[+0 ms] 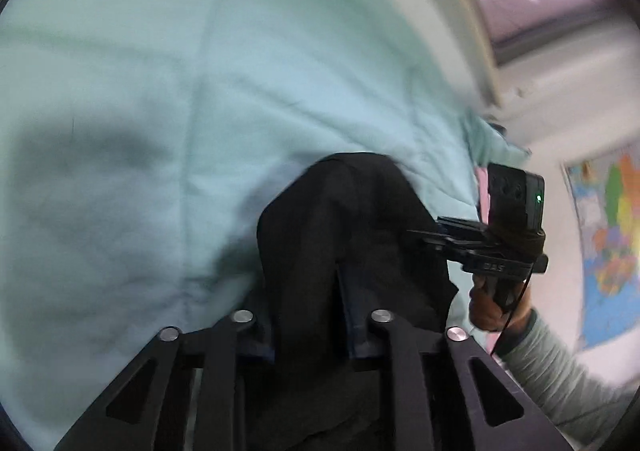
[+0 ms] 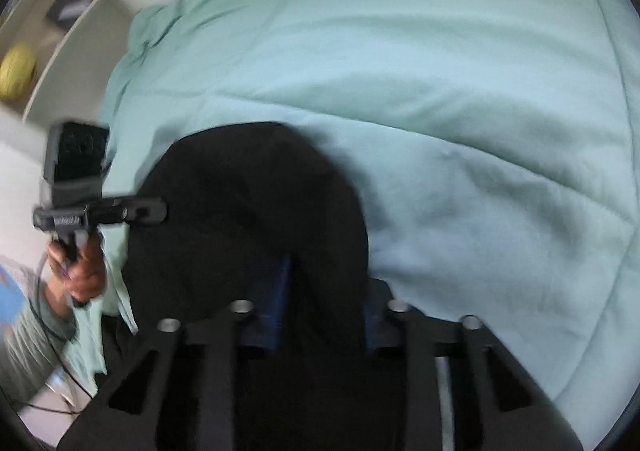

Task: Fold large clothes
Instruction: 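Carry the hood over the jacket body toward the hem and lower it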

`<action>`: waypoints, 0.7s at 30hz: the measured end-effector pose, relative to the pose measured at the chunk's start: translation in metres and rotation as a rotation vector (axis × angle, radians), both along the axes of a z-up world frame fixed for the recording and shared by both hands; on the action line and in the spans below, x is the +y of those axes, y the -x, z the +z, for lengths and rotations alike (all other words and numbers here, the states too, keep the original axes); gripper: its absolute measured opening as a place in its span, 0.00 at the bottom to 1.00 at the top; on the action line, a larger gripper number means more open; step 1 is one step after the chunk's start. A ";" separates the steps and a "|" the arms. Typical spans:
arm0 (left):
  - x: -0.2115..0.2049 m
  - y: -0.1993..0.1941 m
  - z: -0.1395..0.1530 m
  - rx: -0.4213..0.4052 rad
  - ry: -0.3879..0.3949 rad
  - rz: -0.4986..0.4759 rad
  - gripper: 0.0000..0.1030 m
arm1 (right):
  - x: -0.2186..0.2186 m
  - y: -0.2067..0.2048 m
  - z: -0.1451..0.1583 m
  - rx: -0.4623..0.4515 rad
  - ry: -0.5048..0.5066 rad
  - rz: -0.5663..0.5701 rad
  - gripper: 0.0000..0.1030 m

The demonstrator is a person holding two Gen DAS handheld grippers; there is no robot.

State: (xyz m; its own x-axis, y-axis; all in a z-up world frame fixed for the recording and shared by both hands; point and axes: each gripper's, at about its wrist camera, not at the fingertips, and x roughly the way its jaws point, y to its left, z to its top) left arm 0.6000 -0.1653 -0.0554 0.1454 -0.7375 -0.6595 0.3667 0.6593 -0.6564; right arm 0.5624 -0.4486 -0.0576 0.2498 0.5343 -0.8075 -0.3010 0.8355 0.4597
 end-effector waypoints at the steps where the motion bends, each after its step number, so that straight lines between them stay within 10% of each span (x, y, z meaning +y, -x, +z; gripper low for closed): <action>1: -0.003 0.010 0.012 -0.035 0.003 -0.017 0.16 | 0.007 0.005 0.006 -0.022 0.011 0.011 0.17; 13: 0.003 0.229 0.167 -0.357 -0.003 -0.191 0.14 | 0.010 0.238 0.169 -0.392 0.117 -0.061 0.16; 21: 0.015 0.358 0.147 -0.387 -0.132 -0.218 0.14 | 0.036 0.392 0.158 -0.455 0.229 -0.126 0.16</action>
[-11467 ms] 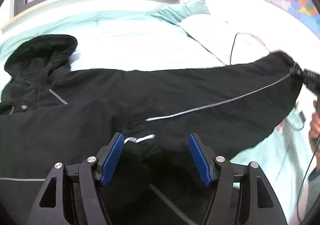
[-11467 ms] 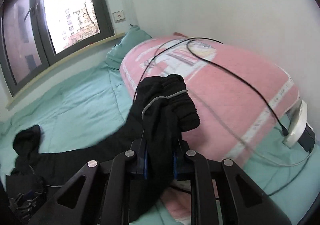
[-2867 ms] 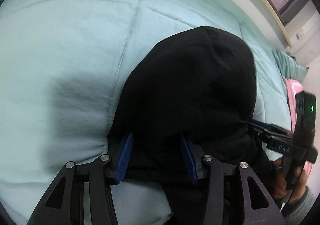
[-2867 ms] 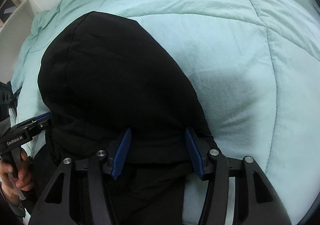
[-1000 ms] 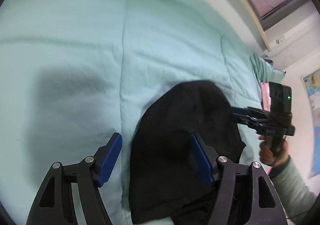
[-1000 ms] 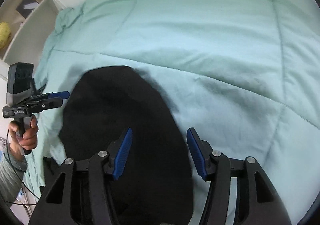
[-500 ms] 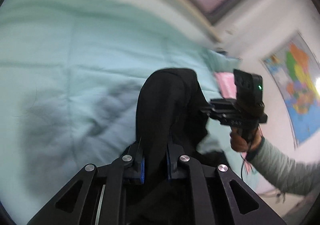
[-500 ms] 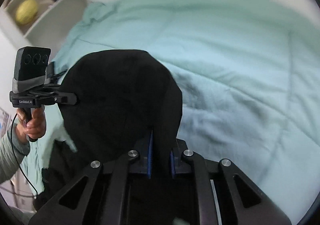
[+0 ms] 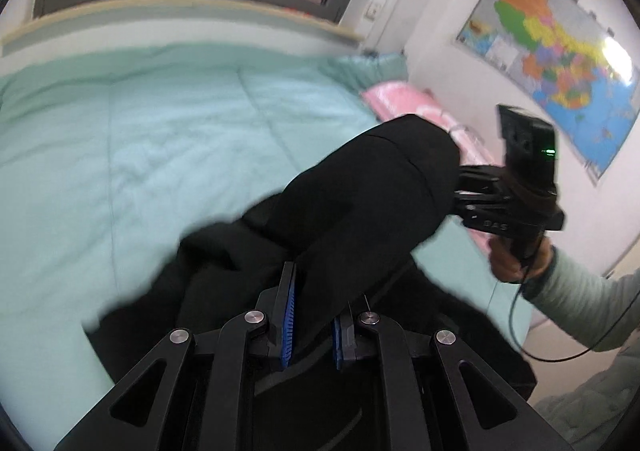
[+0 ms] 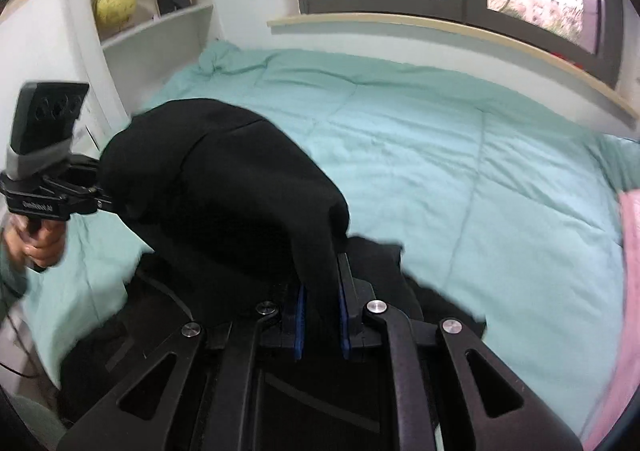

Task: Fold large clothes
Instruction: 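Carry the hood over the jacket body toward the hem and lower it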

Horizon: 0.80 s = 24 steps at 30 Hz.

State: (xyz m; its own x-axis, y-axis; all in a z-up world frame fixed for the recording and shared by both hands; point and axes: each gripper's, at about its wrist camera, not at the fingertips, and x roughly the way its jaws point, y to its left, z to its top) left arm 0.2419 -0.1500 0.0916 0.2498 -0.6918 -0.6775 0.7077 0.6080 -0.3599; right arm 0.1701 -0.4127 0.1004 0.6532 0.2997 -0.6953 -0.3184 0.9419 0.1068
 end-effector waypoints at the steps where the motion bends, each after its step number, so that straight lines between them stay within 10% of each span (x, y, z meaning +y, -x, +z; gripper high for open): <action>1: 0.000 0.008 -0.015 0.017 -0.028 0.004 0.14 | 0.006 0.011 -0.009 0.003 0.022 -0.002 0.16; 13: 0.012 0.095 -0.133 -0.033 -0.132 0.017 0.16 | 0.035 0.093 -0.129 0.015 0.051 0.020 0.16; 20: 0.034 0.123 -0.141 -0.086 -0.061 0.107 0.17 | 0.041 0.123 -0.144 -0.013 0.115 -0.044 0.32; 24: 0.074 0.163 -0.115 -0.083 0.148 0.081 0.21 | 0.028 0.159 -0.133 -0.033 0.120 -0.124 0.33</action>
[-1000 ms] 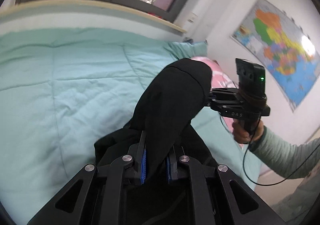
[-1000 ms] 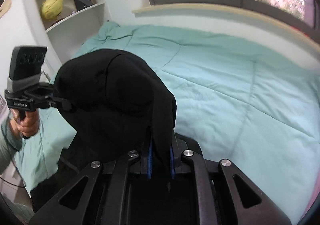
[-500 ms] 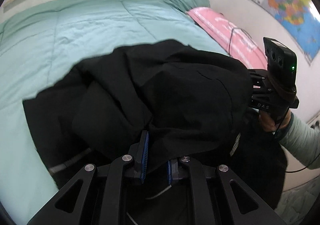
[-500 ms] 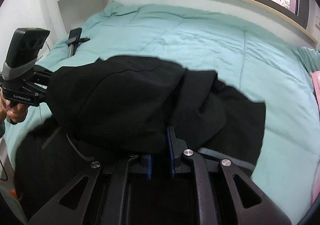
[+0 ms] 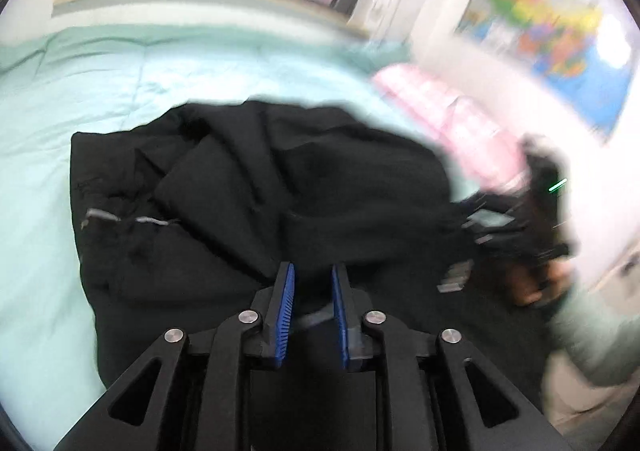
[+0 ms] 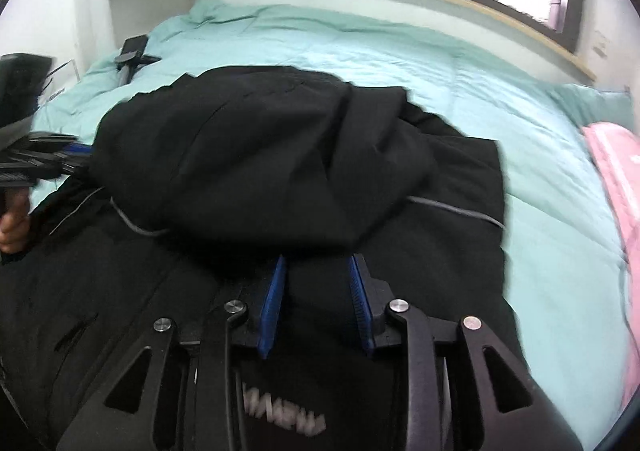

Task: Fold large clothes
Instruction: 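Carry the hood over the jacket body toward the hem and lower it, then grasp the folded edge of the jacket with both grippers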

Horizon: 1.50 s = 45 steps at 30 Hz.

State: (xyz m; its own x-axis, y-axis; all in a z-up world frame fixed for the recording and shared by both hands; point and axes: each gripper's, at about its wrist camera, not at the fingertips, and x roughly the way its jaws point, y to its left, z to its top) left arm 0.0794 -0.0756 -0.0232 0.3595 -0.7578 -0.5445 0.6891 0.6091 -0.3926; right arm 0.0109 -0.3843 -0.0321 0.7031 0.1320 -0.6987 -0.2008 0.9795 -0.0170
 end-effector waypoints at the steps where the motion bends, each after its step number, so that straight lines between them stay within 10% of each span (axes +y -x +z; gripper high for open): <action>1: 0.010 0.010 0.008 0.007 0.052 -0.009 0.26 | -0.003 0.012 0.006 -0.011 -0.004 -0.019 0.34; 7: 0.015 0.024 0.068 -0.034 0.037 0.101 0.36 | -0.012 0.048 0.079 -0.096 -0.106 -0.038 0.56; 13: -0.024 -0.025 0.081 0.123 0.116 0.143 0.41 | -0.001 -0.016 0.120 -0.049 -0.295 -0.062 0.57; 21: -0.066 -0.094 -0.065 0.462 -0.020 0.160 0.39 | 0.025 -0.118 -0.023 0.352 -0.234 -0.129 0.60; 35: -0.061 -0.027 0.008 0.230 0.037 0.108 0.38 | 0.023 -0.029 0.030 0.077 -0.261 -0.023 0.60; 39: -0.071 -0.043 -0.044 0.372 -0.035 0.173 0.38 | 0.030 -0.031 -0.002 0.148 -0.161 -0.021 0.58; 45: -0.056 -0.061 -0.081 0.501 0.124 0.175 0.34 | 0.029 -0.038 -0.045 0.138 -0.182 -0.063 0.56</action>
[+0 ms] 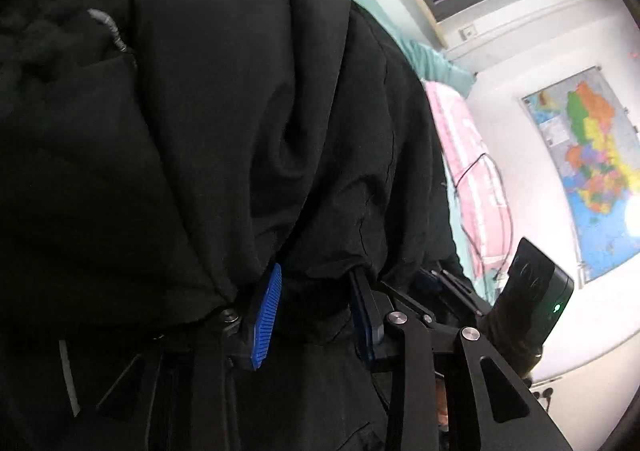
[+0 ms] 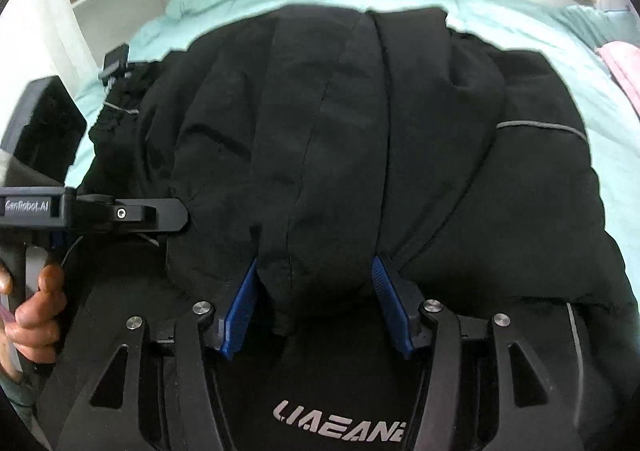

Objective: Fold large clothes

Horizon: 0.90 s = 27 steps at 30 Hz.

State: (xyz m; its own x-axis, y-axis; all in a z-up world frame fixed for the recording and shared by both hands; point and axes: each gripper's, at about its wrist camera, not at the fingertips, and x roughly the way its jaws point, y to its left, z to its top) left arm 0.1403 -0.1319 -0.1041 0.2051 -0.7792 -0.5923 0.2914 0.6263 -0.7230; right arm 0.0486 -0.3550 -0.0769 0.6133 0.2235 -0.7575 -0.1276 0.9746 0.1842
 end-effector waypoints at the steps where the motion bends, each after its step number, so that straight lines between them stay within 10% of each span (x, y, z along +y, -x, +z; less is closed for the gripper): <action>1: 0.000 0.003 0.001 -0.019 -0.001 0.000 0.34 | 0.002 0.001 -0.001 -0.009 0.008 -0.004 0.56; 16: 0.018 0.096 0.060 -0.208 -0.185 0.022 0.36 | -0.023 0.096 0.018 0.025 -0.187 -0.034 0.72; 23: 0.118 0.163 0.094 -0.342 -0.486 0.324 0.50 | -0.049 0.197 0.065 -0.120 -0.161 -0.111 0.72; 27: 0.195 0.192 0.078 -0.247 -0.496 0.355 0.51 | -0.080 0.242 0.072 -0.146 -0.055 -0.234 0.72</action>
